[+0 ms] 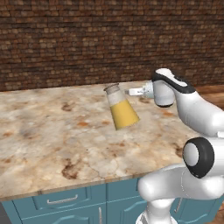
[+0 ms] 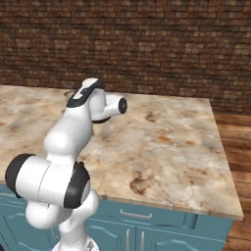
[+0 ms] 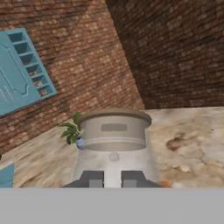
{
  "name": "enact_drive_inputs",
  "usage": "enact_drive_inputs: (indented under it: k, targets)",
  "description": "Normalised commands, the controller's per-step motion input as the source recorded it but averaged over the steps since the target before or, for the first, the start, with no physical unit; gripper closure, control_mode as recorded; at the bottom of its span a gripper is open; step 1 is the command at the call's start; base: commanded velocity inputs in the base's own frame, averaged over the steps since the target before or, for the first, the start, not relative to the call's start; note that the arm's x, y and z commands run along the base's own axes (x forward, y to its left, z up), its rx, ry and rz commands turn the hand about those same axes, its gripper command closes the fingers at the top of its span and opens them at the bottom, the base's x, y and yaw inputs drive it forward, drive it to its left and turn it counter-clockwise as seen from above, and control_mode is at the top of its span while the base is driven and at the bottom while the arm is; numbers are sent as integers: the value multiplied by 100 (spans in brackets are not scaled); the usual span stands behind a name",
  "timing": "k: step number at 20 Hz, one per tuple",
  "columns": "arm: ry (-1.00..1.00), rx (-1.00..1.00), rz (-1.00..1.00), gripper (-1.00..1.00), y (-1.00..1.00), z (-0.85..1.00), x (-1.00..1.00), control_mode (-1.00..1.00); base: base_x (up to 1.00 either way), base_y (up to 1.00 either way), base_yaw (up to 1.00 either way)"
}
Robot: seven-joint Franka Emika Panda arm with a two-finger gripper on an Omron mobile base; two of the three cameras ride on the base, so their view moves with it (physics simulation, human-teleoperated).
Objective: Place the pitcher and cup on the dining counter for serving.
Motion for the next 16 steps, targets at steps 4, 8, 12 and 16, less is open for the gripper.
enact_drive_inputs:
  k: [4, 8, 12, 16]
  targets:
    - [-25, 15, 21, 100, 0, -74, 40, -100, 0, 0, 0]
    - [-18, 11, 26, 100, -3, -46, 23, -100, 0, 0, 0]
    - [-18, 20, 22, 100, -13, -36, 3, -100, 0, 0, 0]
    - [-27, 10, 12, 100, 0, -32, 16, -100, 0, 0, 0]
